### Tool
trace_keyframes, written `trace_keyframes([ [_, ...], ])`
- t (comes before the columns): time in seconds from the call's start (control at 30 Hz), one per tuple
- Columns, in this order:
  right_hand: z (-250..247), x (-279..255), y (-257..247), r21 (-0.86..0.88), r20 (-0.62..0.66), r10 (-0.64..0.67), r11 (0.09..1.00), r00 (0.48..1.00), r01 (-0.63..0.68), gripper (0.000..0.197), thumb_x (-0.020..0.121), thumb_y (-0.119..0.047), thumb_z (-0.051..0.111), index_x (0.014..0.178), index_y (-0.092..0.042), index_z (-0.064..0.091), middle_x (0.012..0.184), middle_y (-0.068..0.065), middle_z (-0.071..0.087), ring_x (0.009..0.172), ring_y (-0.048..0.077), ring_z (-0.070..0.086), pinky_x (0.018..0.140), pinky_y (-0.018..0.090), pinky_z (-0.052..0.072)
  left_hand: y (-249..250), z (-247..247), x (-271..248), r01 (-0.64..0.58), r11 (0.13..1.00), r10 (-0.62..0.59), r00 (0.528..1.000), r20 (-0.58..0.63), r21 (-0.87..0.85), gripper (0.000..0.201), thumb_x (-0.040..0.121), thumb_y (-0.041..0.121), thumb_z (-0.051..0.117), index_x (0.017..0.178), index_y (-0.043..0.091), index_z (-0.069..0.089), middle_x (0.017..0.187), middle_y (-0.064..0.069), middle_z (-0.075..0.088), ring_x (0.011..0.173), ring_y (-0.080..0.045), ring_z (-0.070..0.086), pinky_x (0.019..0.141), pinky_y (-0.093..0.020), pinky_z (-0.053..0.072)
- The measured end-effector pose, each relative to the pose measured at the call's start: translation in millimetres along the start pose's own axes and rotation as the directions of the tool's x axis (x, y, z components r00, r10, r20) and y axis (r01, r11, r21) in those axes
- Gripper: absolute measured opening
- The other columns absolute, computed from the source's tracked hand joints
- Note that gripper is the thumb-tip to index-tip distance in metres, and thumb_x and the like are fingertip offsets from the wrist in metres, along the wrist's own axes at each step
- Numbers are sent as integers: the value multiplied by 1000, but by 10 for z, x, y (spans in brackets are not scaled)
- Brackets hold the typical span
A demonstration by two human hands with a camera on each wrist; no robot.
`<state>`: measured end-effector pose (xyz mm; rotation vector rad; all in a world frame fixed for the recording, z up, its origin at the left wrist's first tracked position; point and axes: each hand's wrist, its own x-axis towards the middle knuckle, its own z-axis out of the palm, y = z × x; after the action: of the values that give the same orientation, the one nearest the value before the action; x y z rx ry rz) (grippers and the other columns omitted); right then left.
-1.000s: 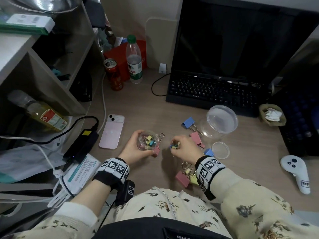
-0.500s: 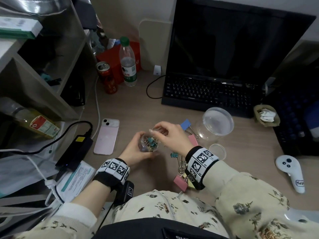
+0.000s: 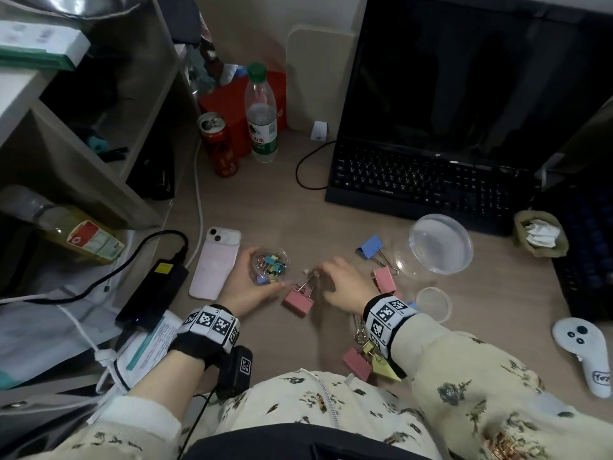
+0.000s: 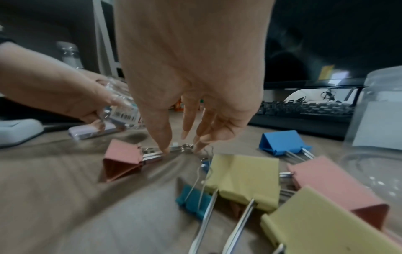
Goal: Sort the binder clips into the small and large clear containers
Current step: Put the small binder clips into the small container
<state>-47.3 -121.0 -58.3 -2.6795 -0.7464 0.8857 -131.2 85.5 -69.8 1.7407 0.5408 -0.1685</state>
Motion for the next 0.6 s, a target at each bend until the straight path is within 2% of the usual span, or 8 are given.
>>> trace_keyframes([
  [0.1,66,-4,12,-85,6,7,996,1000,-7,35,86,-22,56,120,-17,56,119,4,52,114,26,50,89,37,43,-23,19,34,10,1000,-10,1000,11,-3,89,57,23,90,131,16,42,124,7,56,110,1,55,98,-19,43],
  [0.23,97,-17,56,-150,17,-13,988,1000,16,24,85,-32,59,107,-21,61,111,2,60,107,25,54,83,34,42,-36,39,53,27,1000,-27,1000,15,-9,95,50,35,91,131,19,43,124,8,56,113,-2,55,101,-25,43],
  [0.3,99,-23,54,-184,6,-43,982,999,44,23,84,-33,60,104,-22,60,108,1,62,105,25,56,81,33,39,-21,64,46,28,1000,-28,1000,2,-9,93,52,29,91,131,17,43,122,8,56,109,2,53,97,-20,42],
  [0.43,89,-40,23,-210,-28,-73,975,997,65,32,80,-30,61,109,-18,54,110,3,63,106,26,56,81,33,36,-5,96,38,25,1000,-25,1000,-14,0,85,58,17,90,129,17,42,113,18,53,103,10,50,86,-8,38],
  [0.53,82,-50,10,-267,11,-118,957,993,117,26,81,-29,59,103,-17,59,108,3,62,107,25,54,88,35,38,13,93,25,35,999,-35,999,-6,5,83,59,15,89,127,19,41,111,20,51,100,13,49,83,-5,37],
  [0.6,86,-56,7,-287,27,-139,948,990,140,25,80,-29,58,101,-18,63,106,2,62,107,24,53,90,36,38,19,88,17,30,1000,-30,1000,-8,4,83,59,16,90,127,18,42,114,16,53,102,12,49,84,-6,38],
])
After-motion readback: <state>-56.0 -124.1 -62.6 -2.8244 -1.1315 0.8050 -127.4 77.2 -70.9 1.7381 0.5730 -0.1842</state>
